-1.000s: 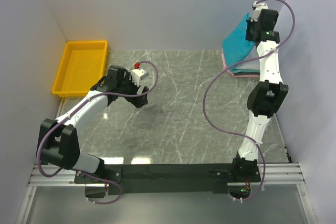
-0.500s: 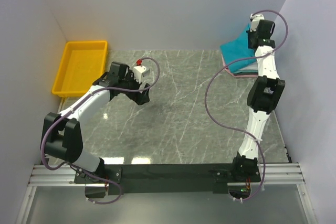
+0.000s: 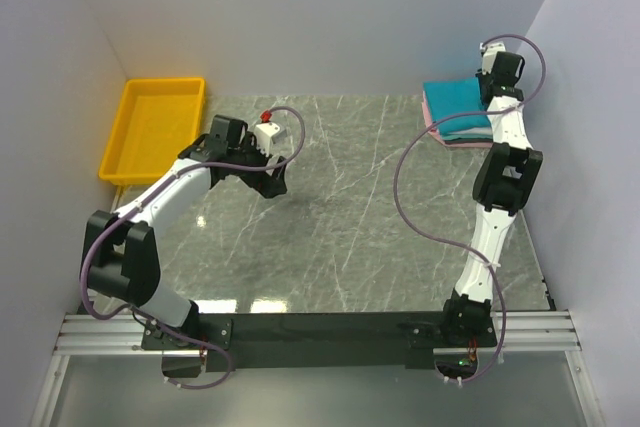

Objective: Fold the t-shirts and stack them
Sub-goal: Neatly place the folded tshirt to the corner

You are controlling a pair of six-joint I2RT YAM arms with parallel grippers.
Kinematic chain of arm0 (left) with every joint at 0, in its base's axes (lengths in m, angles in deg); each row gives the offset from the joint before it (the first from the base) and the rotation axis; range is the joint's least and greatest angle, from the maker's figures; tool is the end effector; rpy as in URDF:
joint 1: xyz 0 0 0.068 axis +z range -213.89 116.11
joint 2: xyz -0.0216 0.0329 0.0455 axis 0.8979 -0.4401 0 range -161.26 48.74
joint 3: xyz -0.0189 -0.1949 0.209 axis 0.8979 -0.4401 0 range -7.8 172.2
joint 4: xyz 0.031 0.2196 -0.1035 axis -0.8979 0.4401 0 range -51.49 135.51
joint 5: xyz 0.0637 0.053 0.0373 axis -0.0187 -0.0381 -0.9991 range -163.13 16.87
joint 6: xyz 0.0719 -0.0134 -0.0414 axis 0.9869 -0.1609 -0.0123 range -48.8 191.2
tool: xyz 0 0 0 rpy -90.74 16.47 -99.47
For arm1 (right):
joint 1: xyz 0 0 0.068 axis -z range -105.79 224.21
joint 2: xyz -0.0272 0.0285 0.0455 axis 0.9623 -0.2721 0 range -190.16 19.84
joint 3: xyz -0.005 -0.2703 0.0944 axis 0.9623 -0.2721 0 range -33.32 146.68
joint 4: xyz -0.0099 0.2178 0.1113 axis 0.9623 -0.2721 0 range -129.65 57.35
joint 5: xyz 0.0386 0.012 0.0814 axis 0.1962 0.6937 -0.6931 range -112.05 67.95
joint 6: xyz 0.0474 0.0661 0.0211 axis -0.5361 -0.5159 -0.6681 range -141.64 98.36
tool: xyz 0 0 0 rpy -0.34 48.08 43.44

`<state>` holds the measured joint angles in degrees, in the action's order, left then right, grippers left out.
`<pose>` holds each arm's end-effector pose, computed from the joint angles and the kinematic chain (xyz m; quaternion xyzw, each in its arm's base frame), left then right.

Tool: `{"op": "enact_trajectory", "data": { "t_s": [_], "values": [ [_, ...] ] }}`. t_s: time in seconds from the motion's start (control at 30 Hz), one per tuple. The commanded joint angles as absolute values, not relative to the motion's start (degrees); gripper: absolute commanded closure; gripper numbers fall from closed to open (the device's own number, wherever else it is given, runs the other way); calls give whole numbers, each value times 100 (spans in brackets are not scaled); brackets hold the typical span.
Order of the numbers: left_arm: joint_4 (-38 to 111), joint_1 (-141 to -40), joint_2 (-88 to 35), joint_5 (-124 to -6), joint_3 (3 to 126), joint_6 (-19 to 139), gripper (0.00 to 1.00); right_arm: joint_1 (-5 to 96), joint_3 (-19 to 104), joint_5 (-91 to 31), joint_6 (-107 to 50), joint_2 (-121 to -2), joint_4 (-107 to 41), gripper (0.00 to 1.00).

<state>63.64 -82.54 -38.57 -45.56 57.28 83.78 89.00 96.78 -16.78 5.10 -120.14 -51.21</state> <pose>0.3057 -0.1392 0.2583 0.3270 0.8480 -0.2404 0.3408 0.5750 -0.1587 0.2422 -0.0659 0.8560 -0.2182 0.4639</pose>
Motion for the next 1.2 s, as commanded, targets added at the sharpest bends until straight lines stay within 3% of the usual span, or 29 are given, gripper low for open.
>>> {"op": "enact_trajectory", "data": {
  "t_s": [0.0, 0.27, 0.43, 0.53, 0.57, 0.73, 0.93, 1.17],
  "values": [
    [6444, -8235, -3863, -4421, 6102, 8342, 1, 8941, 9878, -1177, 675, -11973, -4671, 59],
    [6724, -7989, -3731, -4351, 6383, 8201, 1, 8933, 9491, -1115, 403, -11052, -4749, 48],
    [7242, -7463, -3687, -3853, 6769, 8034, 1, 8950, 9334, -2307, -150, -10374, -5679, 46],
    [7410, -7172, -3625, -3492, 6858, 7885, 1, 8976, 9385, -3272, -598, -10022, -6409, 36],
    [7437, -7119, -3599, -3403, 6858, 7885, 1, 8994, 9377, -3513, -722, -9848, -6576, 25],
    [7218, -6934, -3301, -3358, 6700, 7525, 1, 9135, 8886, -4911, -1661, -9302, -7246, 23],
    [6866, -6784, -3308, -3410, 6577, 7217, 1, 9152, 7015, -5633, -2155, -8116, -6974, 23],
    [6400, -6784, -3441, -3990, 6121, 6935, 1, 8310, 4369, -5300, -2270, -6666, -6306, 23]
  ]
}}
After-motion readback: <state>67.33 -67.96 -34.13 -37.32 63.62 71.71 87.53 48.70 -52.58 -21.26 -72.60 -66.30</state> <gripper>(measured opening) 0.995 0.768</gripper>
